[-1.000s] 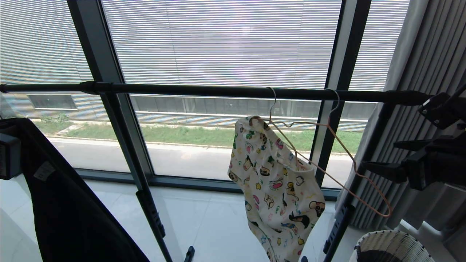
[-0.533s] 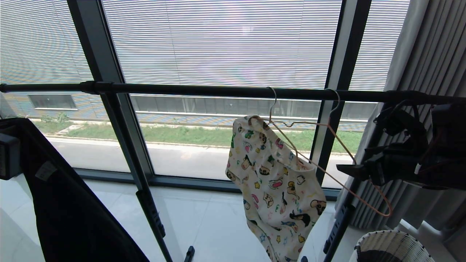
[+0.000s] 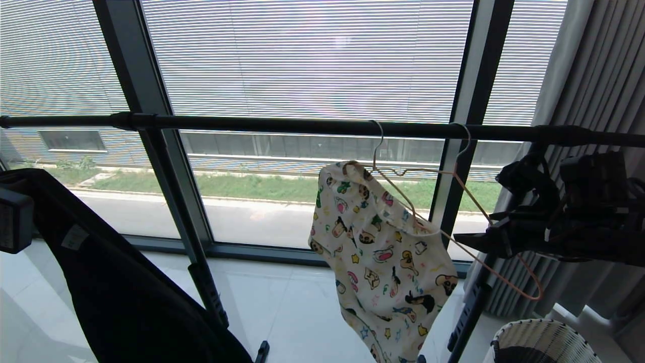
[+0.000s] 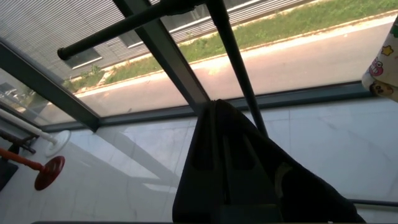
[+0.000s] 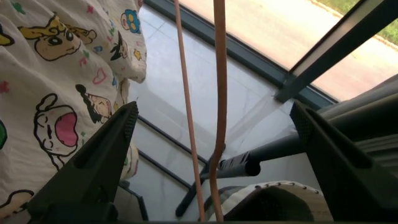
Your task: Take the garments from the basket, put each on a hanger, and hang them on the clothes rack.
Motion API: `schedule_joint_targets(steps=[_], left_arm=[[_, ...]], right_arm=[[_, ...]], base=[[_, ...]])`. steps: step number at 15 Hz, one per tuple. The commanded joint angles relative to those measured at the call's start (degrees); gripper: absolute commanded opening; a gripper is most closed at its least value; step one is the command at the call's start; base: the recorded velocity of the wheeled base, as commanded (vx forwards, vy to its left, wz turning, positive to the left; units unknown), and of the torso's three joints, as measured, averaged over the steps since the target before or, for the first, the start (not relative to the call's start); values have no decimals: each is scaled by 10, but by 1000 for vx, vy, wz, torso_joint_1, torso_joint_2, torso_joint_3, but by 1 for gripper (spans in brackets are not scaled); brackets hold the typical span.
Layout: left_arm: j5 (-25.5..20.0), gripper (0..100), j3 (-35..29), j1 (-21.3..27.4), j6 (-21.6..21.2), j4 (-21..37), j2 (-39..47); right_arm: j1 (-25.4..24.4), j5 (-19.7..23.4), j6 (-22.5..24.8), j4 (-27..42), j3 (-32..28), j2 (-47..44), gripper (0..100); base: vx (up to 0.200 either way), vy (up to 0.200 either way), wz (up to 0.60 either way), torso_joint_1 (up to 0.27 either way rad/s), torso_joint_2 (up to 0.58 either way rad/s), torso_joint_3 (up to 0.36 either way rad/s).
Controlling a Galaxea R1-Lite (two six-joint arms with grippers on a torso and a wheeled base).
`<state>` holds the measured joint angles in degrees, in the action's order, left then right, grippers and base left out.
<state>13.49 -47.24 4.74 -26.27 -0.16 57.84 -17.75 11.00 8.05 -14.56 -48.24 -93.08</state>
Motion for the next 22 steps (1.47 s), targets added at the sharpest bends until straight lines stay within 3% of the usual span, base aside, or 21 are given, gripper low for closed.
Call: schedule_joint_targets(steps=[1,2,13,22], left_arm=[[0,0,1,0,0,0,1],[0,0,1,0,0,0,1],[0,0,0,0,1,0,-3],[0,0,0,0,1,0,-5]], right_arm=[[2,0,0,-5,-1,-14,100],[2,0,0,-9,-1,-18,0],[2,0,-3,-23,0,-24,0],[2,-3,-28,-47,8,48,0]], base=[[0,0,0,0,0,0],[0,0,0,0,0,0],[0,0,0,0,0,0],[0,0,0,0,0,0]])
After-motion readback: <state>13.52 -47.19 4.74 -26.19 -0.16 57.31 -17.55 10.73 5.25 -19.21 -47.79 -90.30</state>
